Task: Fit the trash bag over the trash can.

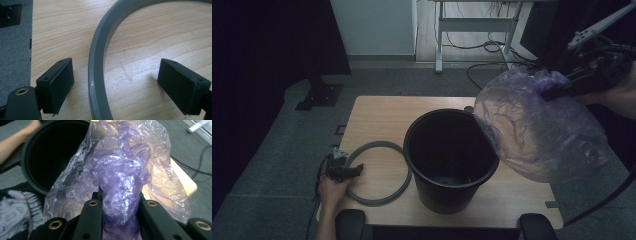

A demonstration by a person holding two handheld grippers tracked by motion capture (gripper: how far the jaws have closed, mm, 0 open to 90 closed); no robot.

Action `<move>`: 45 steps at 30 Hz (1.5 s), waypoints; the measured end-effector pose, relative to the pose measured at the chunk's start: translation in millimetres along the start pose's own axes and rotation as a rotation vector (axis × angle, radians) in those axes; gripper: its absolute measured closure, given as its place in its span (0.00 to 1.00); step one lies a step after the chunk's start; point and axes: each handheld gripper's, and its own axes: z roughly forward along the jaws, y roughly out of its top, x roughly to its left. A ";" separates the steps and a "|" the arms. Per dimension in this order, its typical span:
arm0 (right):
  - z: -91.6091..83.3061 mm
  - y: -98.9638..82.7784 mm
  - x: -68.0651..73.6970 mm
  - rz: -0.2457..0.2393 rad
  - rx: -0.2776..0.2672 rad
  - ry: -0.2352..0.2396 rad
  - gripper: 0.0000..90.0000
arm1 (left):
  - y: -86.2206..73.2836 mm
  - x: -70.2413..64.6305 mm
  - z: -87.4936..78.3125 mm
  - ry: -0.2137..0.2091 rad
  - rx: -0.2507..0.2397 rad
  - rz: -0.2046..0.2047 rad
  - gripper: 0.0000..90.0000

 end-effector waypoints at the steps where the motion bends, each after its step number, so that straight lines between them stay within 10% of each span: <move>1: 1.4 3.3 2.4 -0.005 -0.001 0.009 0.86 | 0.0 0.0 0.0 0.000 0.000 0.000 0.15; 32: 76.7 105.6 84.9 -0.253 -0.010 0.283 0.86 | 0.0 -0.6 -0.1 -0.009 0.001 0.009 0.15; 38: 86.2 115.5 95.5 -0.278 0.005 0.302 0.86 | 0.0 -0.8 -0.1 -0.011 0.000 0.010 0.15; 45: 106.0 114.5 91.6 -0.285 0.047 0.214 0.86 | 0.0 -0.8 -0.1 -0.012 0.001 0.012 0.15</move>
